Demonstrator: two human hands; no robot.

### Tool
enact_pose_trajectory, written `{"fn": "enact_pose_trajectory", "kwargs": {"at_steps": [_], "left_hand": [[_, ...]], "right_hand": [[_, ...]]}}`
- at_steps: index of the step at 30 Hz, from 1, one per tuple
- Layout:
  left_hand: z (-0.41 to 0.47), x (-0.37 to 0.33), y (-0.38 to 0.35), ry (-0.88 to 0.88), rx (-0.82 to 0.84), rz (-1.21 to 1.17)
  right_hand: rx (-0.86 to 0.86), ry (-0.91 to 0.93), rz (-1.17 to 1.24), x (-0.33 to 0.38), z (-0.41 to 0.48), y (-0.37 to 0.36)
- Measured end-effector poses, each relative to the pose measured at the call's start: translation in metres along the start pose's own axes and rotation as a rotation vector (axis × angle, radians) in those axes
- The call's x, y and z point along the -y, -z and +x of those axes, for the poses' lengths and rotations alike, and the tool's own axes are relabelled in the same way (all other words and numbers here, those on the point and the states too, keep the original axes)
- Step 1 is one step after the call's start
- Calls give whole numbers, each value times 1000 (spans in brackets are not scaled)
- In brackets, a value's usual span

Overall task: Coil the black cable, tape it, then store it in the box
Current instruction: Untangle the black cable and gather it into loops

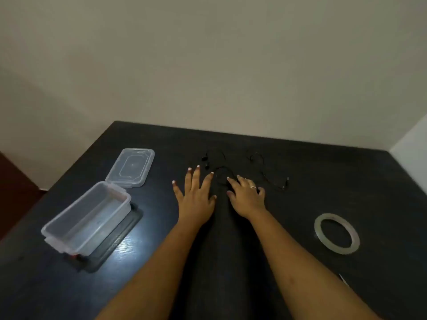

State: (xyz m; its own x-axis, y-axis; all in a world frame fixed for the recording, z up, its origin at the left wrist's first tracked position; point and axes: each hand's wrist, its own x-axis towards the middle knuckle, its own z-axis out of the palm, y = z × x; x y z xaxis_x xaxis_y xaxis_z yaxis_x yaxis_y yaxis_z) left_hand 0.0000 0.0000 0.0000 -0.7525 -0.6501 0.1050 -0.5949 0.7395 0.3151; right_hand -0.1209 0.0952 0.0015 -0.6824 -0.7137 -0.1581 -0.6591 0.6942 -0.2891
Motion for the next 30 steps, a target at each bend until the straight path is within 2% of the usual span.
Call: {"fn": "enact_pose_trajectory", "kwargs": {"at_steps": [8,11,18,25,28,30], "left_hand": [[-25,-1,-26,-111,-265,93],[-42,-3,-24,-87,-305,113],[-96,-3,-22,-160,-393,145],[-134,-4,-14,-355,-287,50],[-146,-3,-13,-403,-303,72],[-151,-1,-11,-333,-340,67]], "right_hand": [[-451,78,84,-6,-19,-30],[-480,69,126,-5,-35,-31],[-555,161,149,-5,-91,-40],[-671,339,182,-1,-148,-52],[-642,399,137,0,-170,-55],[-597,400,64,0,-179,-56]]}}
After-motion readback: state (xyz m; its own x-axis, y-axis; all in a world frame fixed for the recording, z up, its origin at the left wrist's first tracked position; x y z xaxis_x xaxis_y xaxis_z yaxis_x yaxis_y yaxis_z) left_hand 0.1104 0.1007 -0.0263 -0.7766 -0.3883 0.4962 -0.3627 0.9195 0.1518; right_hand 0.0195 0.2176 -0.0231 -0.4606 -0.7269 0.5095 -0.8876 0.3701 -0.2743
